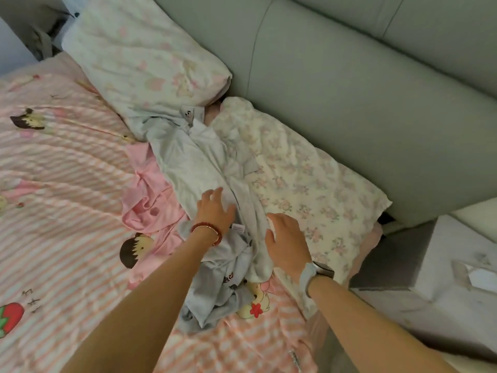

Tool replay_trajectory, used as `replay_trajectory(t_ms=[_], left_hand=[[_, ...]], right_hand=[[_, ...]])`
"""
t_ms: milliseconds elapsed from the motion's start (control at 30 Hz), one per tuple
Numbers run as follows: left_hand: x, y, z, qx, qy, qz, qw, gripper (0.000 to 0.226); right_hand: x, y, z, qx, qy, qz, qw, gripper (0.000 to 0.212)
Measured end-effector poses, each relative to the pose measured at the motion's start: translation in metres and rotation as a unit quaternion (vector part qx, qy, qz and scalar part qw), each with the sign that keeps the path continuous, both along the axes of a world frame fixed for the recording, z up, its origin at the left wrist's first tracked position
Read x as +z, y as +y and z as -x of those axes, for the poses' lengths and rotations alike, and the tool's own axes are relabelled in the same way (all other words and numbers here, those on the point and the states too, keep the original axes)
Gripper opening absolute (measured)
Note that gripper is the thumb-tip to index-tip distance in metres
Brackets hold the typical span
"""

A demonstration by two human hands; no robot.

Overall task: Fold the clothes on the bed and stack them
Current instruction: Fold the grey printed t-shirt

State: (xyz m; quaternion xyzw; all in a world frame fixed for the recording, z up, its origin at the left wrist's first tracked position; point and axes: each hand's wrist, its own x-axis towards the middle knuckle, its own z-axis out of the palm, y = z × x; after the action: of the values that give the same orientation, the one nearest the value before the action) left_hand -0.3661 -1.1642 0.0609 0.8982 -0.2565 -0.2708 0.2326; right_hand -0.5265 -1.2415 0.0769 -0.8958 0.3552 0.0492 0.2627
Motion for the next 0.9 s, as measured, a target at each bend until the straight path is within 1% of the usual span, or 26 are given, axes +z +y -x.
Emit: replay_trajectory(t_ms=[67,100,133,167,200,233,267,300,367,400,433,467,533,567,600,667,733,767,800,833,867,900], left_hand=[[-0.016,-0.023,-0.005,0.032,0.027,-0.038,0.998,0.084],[-0.023,-0.033,-0.008,0.051,0.033,-0.053,0.997,0.090],[-0.029,-0.041,-0.010,0.072,0.024,-0.065,0.995,0.092],[-0.034,-0.048,-0.014,0.097,0.004,-0.072,0.993,0.087],[-0.038,-0.053,-0.020,0.128,-0.016,-0.070,0.989,0.074],[-0.041,-0.056,-0.026,0.166,-0.028,-0.052,0.984,0.057],[-0.042,-0.057,-0.032,0.204,-0.023,-0.023,0.979,0.040],[-0.040,-0.056,-0.037,0.231,-0.009,0.018,0.973,0.029],[-0.031,-0.047,-0.041,0.252,0.041,0.133,0.958,0.016],[-0.022,-0.042,-0.041,0.255,0.082,0.205,0.941,0.009],[-0.010,-0.035,-0.041,0.263,0.133,0.278,0.914,0.008],[0.004,-0.028,-0.042,0.283,0.181,0.343,0.877,0.015],[0.034,-0.006,-0.048,0.310,0.272,0.448,0.793,0.023],[0.049,0.007,-0.051,0.306,0.307,0.483,0.761,0.024],[0.063,0.020,-0.051,0.294,0.330,0.500,0.745,0.024],[0.086,0.047,-0.042,0.265,0.370,0.497,0.739,0.023],[0.101,0.072,-0.023,0.251,0.432,0.469,0.728,0.029],[0.106,0.083,-0.011,0.252,0.450,0.450,0.729,0.031],[0.109,0.093,0.000,0.257,0.449,0.427,0.741,0.028],[0.111,0.101,0.011,0.263,0.434,0.404,0.761,0.028],[0.112,0.115,0.024,0.270,0.411,0.382,0.782,0.033],[0.110,0.123,0.032,0.260,0.406,0.361,0.798,0.033]], right_hand=[[-0.010,-0.011,-0.001,0.010,0.020,-0.001,1.000,0.045],[-0.014,-0.016,0.000,0.009,0.025,-0.009,1.000,0.045],[-0.017,-0.021,0.001,0.003,0.027,-0.019,0.999,0.045],[-0.020,-0.025,0.002,-0.005,0.027,-0.030,0.999,0.045],[-0.022,-0.030,0.002,-0.013,0.026,-0.038,0.999,0.045],[-0.024,-0.034,0.002,-0.021,0.024,-0.042,0.999,0.045],[-0.026,-0.038,0.001,-0.028,0.019,-0.048,0.998,0.044],[-0.026,-0.041,-0.001,-0.039,0.008,-0.058,0.998,0.044],[-0.023,-0.044,-0.011,-0.078,-0.039,-0.104,0.991,0.042],[-0.019,-0.046,-0.018,-0.103,-0.073,-0.138,0.982,0.041],[-0.013,-0.046,-0.026,-0.127,-0.111,-0.178,0.970,0.042],[-0.006,-0.047,-0.035,-0.137,-0.145,-0.211,0.957,0.044],[0.010,-0.049,-0.054,-0.102,-0.201,-0.240,0.944,0.054],[0.018,-0.048,-0.063,-0.067,-0.222,-0.237,0.943,0.060],[0.025,-0.046,-0.070,-0.030,-0.237,-0.223,0.945,0.065],[0.035,-0.040,-0.079,0.047,-0.241,-0.172,0.954,0.073],[0.038,-0.026,-0.079,0.127,-0.216,-0.124,0.960,0.077],[0.039,-0.016,-0.077,0.161,-0.202,-0.118,0.959,0.076],[0.039,-0.006,-0.074,0.179,-0.192,-0.128,0.956,0.073],[0.039,0.003,-0.071,0.182,-0.186,-0.152,0.954,0.069],[0.041,0.014,-0.067,0.185,-0.186,-0.176,0.949,0.064],[0.043,0.019,-0.066,0.179,-0.197,-0.183,0.946,0.058]])
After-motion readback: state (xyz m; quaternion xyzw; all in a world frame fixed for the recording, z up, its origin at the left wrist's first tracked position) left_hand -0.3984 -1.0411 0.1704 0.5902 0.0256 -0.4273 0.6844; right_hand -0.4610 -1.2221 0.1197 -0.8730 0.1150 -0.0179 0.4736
